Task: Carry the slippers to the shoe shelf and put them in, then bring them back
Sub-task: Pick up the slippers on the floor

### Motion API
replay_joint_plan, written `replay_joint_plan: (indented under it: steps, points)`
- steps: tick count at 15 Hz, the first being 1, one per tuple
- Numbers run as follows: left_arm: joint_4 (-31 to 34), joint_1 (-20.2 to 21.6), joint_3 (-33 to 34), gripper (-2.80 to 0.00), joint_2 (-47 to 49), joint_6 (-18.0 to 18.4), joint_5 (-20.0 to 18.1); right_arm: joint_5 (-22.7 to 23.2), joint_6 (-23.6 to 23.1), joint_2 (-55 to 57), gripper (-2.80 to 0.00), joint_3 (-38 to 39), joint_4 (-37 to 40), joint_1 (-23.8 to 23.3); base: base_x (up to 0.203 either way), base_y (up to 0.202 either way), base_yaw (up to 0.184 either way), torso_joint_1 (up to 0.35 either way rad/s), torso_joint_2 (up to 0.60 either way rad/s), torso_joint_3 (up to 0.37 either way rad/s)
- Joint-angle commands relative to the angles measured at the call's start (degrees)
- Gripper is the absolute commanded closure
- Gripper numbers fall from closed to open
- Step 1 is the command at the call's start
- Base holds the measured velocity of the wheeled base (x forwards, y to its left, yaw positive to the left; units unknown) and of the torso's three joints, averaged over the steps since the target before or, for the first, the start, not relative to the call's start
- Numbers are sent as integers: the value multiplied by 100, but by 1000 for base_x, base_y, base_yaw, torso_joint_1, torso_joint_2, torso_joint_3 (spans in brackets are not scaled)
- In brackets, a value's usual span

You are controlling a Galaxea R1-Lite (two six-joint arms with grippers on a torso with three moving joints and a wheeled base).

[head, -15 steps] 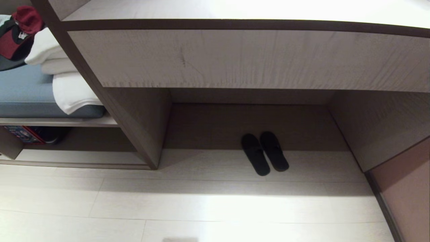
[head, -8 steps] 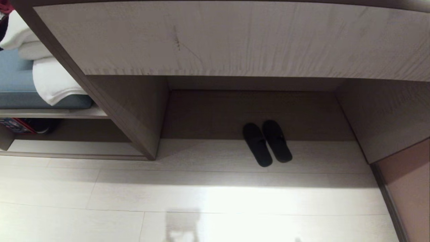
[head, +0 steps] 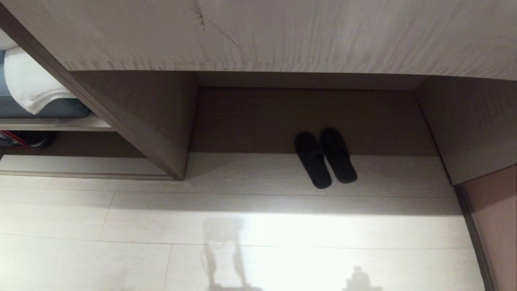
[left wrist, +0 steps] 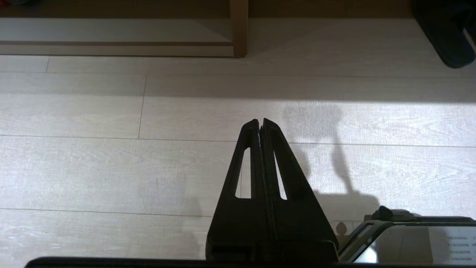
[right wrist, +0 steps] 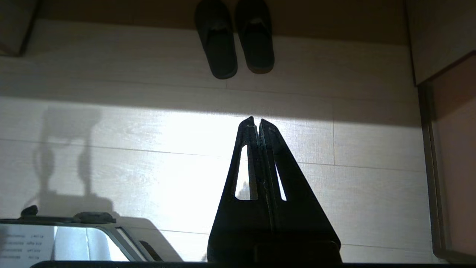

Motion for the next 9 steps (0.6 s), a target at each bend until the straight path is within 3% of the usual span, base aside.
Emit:
replay_joint_plan:
  steps: [1,9]
  points:
    - [-2,1,0,0,9,-2,-1,0,0,-2,0,9,1,2,0,0,0,2,9,-193]
    - [-2,1,0,0,0,-2,-1,0,0,-2,0,9,1,2,0,0,0,3,2,-198]
